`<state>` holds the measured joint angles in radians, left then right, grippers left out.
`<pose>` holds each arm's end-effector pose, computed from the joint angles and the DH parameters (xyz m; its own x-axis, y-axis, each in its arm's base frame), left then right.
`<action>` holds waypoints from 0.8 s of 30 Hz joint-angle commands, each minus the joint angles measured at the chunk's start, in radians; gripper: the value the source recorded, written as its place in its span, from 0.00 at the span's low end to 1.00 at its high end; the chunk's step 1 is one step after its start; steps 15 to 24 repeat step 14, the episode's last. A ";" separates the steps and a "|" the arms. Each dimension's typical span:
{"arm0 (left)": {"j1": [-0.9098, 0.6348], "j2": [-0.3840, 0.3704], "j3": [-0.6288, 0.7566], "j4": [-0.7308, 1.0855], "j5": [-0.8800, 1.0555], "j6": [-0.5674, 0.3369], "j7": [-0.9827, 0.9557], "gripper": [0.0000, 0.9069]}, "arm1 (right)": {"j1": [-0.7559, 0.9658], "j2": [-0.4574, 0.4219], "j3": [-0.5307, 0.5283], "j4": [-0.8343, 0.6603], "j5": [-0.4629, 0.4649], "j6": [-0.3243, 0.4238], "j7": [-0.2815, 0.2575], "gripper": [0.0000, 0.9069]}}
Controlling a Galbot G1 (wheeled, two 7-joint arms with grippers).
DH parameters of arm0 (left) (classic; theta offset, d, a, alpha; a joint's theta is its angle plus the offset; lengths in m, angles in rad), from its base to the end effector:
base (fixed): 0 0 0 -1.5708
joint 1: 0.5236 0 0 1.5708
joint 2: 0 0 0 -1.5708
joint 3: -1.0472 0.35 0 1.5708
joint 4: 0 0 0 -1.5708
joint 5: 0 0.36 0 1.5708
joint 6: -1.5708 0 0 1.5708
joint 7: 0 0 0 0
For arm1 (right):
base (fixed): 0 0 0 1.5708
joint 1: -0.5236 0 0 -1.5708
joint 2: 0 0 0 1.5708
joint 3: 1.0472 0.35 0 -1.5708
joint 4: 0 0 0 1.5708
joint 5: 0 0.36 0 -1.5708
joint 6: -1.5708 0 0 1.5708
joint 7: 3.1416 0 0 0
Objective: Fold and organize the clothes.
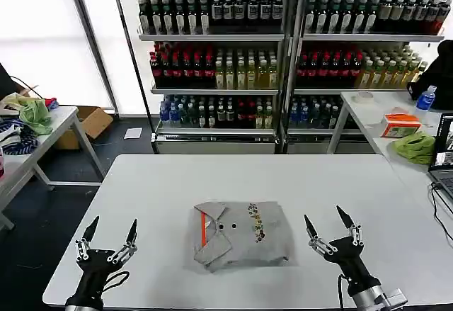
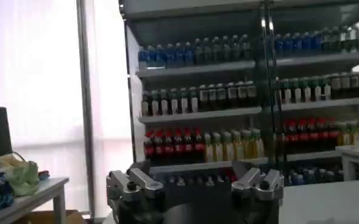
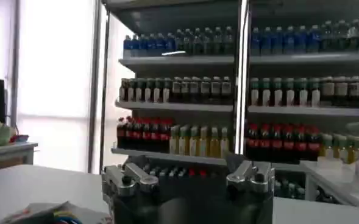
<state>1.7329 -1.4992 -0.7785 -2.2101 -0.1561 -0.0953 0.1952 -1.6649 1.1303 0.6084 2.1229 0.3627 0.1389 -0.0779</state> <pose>0.1343 0.0823 -0.2774 -0.9972 0.0409 -0.0623 0.0364 0.9967 0.0722 0.1709 -0.0922 -0.2867 -0.9689 -0.2410 -0.0554 -0.2384 0.9699 -0.0495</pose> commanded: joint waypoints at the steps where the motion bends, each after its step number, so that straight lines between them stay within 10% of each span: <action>1: 0.015 -0.056 0.021 -0.015 0.048 -0.062 0.034 1.00 | -0.029 -0.001 0.021 0.035 0.023 0.008 -0.019 1.00; 24: 0.016 -0.059 0.015 -0.002 0.031 -0.068 0.051 1.00 | -0.025 -0.015 0.013 0.024 0.029 0.018 -0.039 1.00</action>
